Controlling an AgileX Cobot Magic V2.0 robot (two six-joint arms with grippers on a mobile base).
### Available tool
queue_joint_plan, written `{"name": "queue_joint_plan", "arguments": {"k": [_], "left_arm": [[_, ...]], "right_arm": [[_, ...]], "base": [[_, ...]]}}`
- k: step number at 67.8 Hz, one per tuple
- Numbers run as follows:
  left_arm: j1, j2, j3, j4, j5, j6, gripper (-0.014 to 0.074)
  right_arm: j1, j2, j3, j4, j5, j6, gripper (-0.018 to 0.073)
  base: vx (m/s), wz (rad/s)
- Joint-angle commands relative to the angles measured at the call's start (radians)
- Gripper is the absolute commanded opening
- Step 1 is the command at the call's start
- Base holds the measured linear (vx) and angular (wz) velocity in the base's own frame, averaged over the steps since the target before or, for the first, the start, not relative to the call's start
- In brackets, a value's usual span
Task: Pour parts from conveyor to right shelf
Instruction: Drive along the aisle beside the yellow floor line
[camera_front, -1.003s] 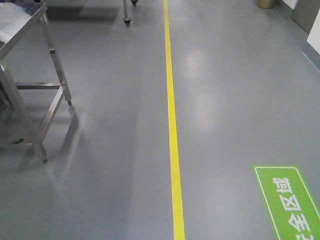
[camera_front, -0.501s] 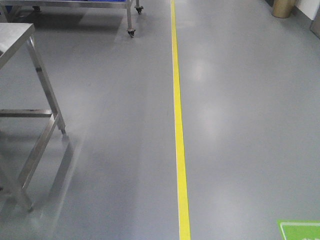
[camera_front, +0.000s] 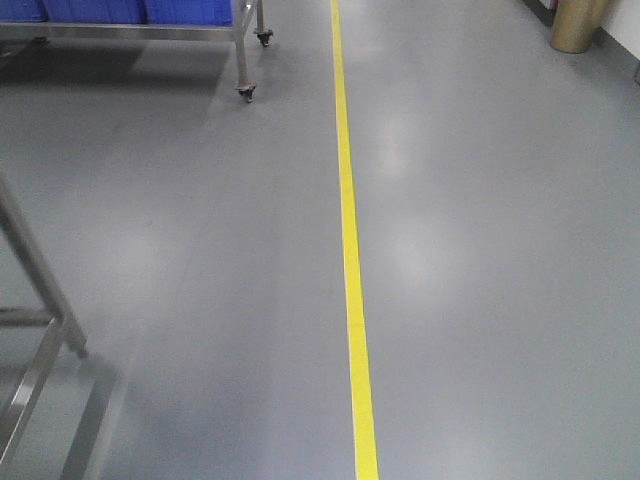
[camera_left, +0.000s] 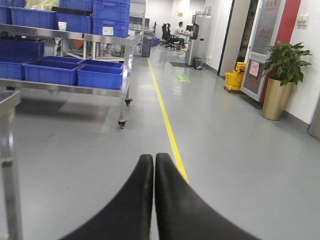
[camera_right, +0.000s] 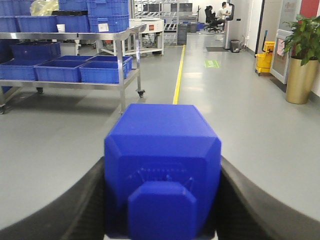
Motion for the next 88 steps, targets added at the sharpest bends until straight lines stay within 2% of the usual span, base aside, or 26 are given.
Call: {"name": "queue_joint_plan", "arguments": {"k": [1, 88], "left_arm": [[-0.003, -0.007, 0.022, -0.009, -0.075, -0.004, -0.0006], [-0.003, -0.007, 0.021, -0.009, -0.075, -0.004, -0.0006]], "right_arm": [[-0.006, 0.014, -0.025, -0.006, -0.08, -0.007, -0.0004], [-0.006, 0.014, -0.025, -0.006, -0.079, -0.007, -0.0004]], "base": [[0.77, -0.13], [0.74, -0.02]]}}
